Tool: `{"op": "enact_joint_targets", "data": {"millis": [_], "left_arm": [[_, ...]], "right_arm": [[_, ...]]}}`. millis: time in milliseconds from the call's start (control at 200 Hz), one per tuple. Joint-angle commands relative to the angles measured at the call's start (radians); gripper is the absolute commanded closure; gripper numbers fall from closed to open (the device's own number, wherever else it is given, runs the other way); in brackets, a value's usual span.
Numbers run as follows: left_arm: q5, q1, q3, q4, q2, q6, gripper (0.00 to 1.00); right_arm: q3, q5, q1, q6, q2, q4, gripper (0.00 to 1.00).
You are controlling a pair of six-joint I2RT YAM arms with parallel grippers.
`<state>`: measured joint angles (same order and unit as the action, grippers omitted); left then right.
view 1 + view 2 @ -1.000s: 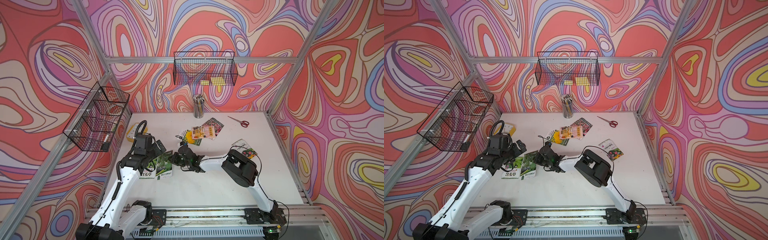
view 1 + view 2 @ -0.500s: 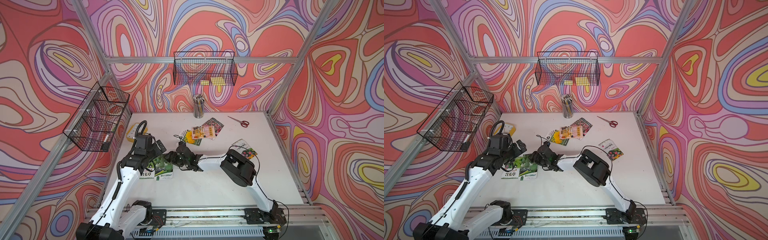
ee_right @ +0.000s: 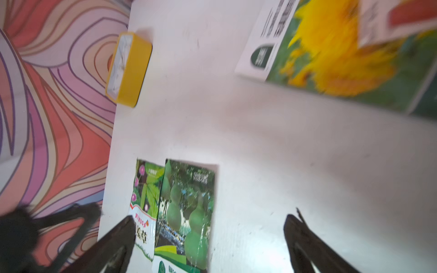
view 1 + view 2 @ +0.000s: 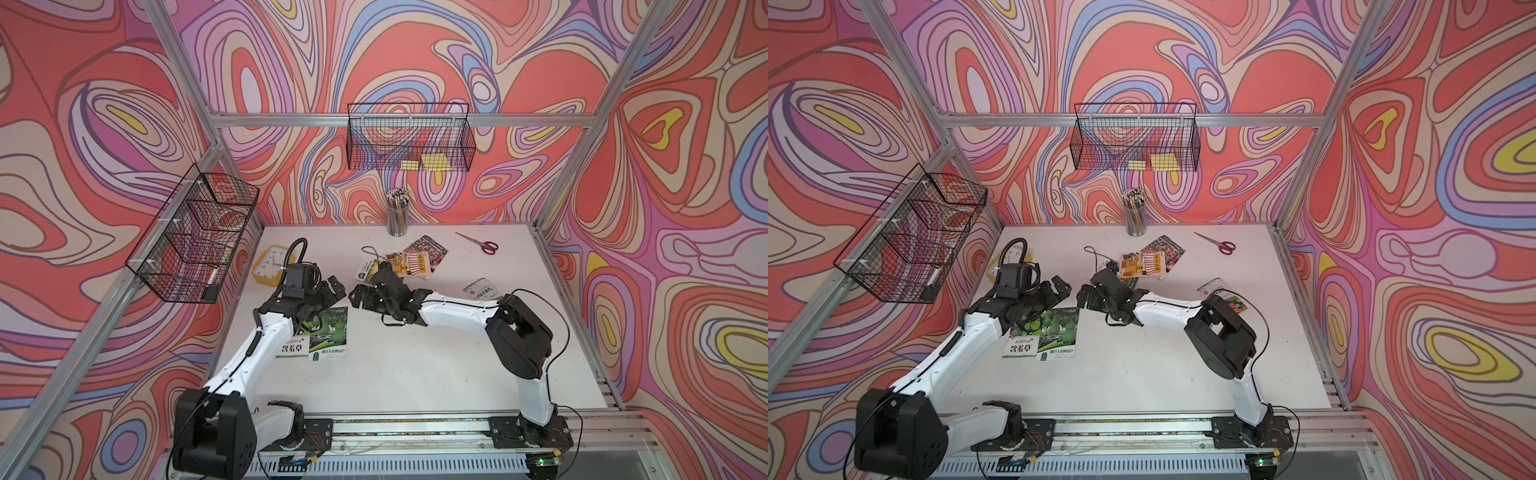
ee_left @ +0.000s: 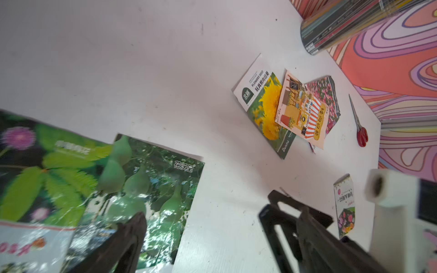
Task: Arrange the seed packets in a row
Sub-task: Pick up the seed packet from the center of the board.
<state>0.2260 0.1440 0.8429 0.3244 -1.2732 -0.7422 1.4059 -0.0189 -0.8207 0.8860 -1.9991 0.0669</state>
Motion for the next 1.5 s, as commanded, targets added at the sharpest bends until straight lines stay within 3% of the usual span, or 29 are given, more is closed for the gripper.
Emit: {"op": "enact_joint_targets", "data": {"millis": [0,195,406,561,886,1067,1182,1262,1342,1387,1417,1467,1492], "left_arm": [[0.147,0.011,0.019,-0.253,-0.128,0.022,0.01],[0.205,0.026,0.254,-0.321,-0.438,0.101,0.01],[0.308,0.044,0.520,-0.349,-0.736,0.086,0.02],[0.354,0.080,0.703,-0.311,-0.918,0.064,0.03],[0.390,0.123,0.851,-0.236,-1.073,0.009,0.04],[0.446,0.150,0.831,-0.284,-1.091,-0.031,0.12],[0.464,0.155,0.805,-0.325,-1.091,-0.058,0.22],[0.468,0.154,0.798,-0.328,-1.084,-0.060,0.38],[0.469,0.155,0.788,-0.335,-1.069,-0.061,0.53],[0.469,0.154,0.781,-0.345,-1.058,-0.062,0.66],[0.470,0.154,0.775,-0.350,-1.051,-0.062,0.82],[0.467,0.154,0.771,-0.350,-1.038,-0.060,0.99],[0.467,0.154,0.767,-0.351,-1.032,-0.057,1.00]], "right_arm": [[-0.012,-0.083,0.171,-0.113,-0.019,0.080,0.02],[0.157,-0.170,0.365,-0.213,-0.127,0.145,0.02],[0.408,-0.173,0.460,-0.288,-0.303,0.267,0.03],[0.494,-0.205,0.511,-0.288,-0.400,0.284,0.04],[0.464,-0.321,0.553,-0.268,-0.438,0.204,0.07],[0.373,-0.472,0.554,-0.188,-0.431,0.064,0.20],[0.317,-0.500,0.555,-0.166,-0.407,0.011,0.35],[0.278,-0.513,0.567,-0.152,-0.384,-0.024,0.42],[0.249,-0.523,0.585,-0.143,-0.362,-0.043,0.43],[0.232,-0.523,0.594,-0.143,-0.347,-0.050,0.43],[0.220,-0.522,0.600,-0.142,-0.338,-0.056,0.42],[0.203,-0.520,0.611,-0.145,-0.319,-0.057,0.40],[0.192,-0.516,0.616,-0.145,-0.306,-0.056,0.38]]}}
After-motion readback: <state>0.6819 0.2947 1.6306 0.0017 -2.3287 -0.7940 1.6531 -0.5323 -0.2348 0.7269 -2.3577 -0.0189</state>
